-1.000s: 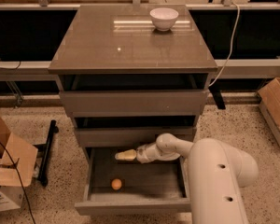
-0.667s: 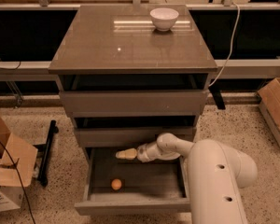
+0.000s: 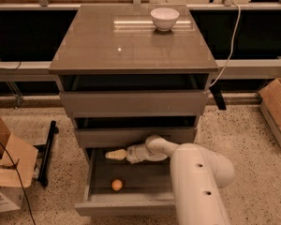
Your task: Pick orange from bottom drawer and place on counter
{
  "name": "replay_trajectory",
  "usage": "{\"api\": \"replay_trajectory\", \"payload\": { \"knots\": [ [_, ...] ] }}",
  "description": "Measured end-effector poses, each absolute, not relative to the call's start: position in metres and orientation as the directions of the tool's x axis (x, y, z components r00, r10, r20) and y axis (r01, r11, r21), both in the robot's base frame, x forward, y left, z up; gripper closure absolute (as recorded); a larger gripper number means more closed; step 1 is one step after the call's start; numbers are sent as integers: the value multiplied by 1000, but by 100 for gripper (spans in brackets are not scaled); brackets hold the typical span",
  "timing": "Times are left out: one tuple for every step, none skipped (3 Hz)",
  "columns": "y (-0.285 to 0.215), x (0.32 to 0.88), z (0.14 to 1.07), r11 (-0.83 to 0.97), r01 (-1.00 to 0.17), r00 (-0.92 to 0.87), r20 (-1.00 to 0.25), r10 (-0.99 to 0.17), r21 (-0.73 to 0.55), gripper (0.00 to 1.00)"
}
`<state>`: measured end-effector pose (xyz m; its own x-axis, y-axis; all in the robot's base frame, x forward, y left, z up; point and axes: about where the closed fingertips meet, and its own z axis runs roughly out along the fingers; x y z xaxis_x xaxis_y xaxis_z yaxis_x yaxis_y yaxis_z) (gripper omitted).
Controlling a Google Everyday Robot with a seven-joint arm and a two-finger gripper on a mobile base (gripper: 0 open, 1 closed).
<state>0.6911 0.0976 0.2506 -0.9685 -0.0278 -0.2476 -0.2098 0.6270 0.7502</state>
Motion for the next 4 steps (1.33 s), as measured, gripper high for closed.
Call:
{"api": "replay_trajectory", "payload": {
  "knots": [
    [116,697,225,641,-169,-979,-201,-25,749,0],
    [119,700,223,643,-168,-980,-200,-23,747,0],
    [122,693,226,680,-183,-977,-210,-43,710,0],
    [111,673,222,738,-143,-983,-180,-29,660,0]
  ]
}}
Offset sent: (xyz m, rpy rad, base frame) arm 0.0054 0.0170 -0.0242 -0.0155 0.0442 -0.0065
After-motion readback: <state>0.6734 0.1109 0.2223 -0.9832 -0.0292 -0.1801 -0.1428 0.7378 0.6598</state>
